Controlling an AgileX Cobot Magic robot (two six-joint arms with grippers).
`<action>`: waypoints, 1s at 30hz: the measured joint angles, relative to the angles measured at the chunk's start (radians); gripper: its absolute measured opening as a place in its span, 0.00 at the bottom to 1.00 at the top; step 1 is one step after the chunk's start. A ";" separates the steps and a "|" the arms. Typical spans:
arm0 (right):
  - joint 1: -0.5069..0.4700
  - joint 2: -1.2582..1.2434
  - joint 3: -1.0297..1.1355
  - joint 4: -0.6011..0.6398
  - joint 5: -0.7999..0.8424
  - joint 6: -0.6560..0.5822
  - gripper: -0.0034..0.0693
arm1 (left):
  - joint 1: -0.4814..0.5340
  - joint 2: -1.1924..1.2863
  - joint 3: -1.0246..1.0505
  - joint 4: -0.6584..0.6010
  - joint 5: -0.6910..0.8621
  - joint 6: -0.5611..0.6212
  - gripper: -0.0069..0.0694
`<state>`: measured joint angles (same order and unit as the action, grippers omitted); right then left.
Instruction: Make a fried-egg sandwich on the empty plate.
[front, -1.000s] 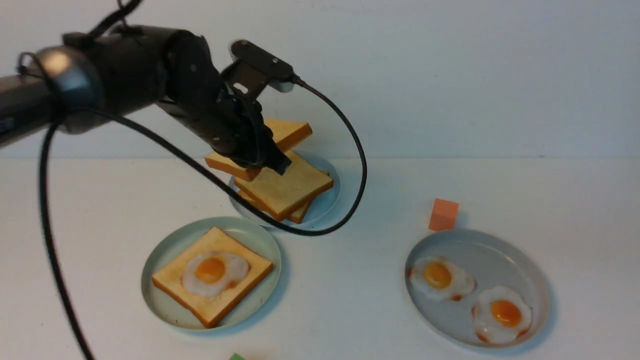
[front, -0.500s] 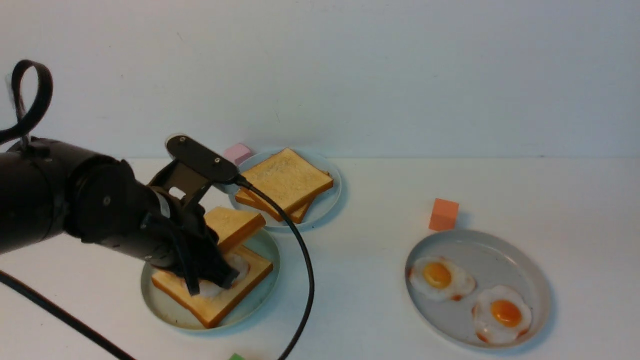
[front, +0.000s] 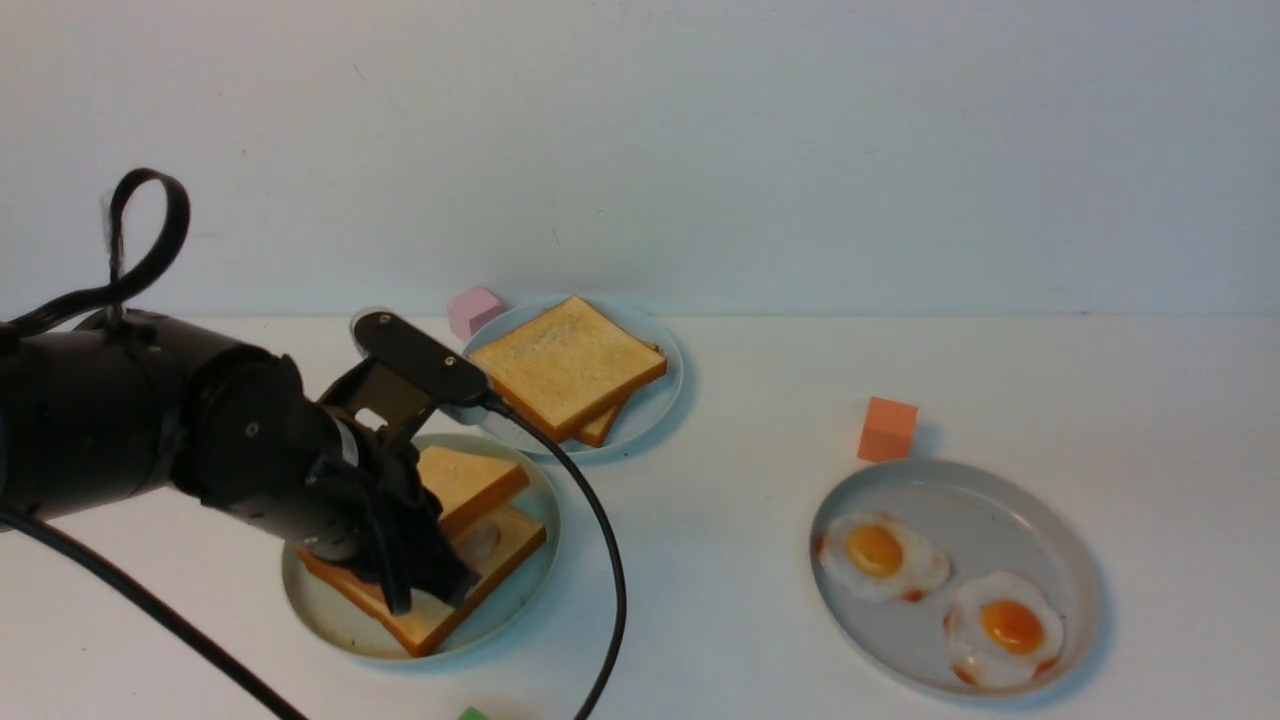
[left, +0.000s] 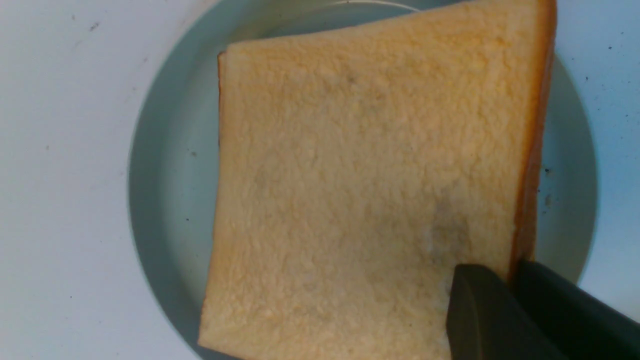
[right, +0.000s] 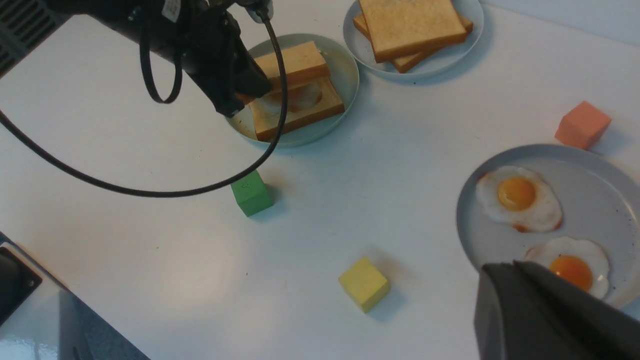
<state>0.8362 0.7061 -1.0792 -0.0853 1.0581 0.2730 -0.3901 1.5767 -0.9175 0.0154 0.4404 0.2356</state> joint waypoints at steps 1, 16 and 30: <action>0.000 0.000 0.000 0.000 0.000 -0.003 0.09 | 0.000 0.000 0.000 0.000 0.000 0.000 0.17; 0.000 0.000 0.000 0.005 0.001 -0.014 0.11 | 0.000 -0.043 0.000 -0.076 0.027 -0.008 0.58; 0.000 0.000 0.000 0.012 0.001 -0.014 0.14 | 0.000 -0.913 0.173 -0.308 0.136 0.003 0.07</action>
<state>0.8362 0.7061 -1.0792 -0.0729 1.0595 0.2594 -0.3901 0.6635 -0.7443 -0.2926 0.5767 0.2390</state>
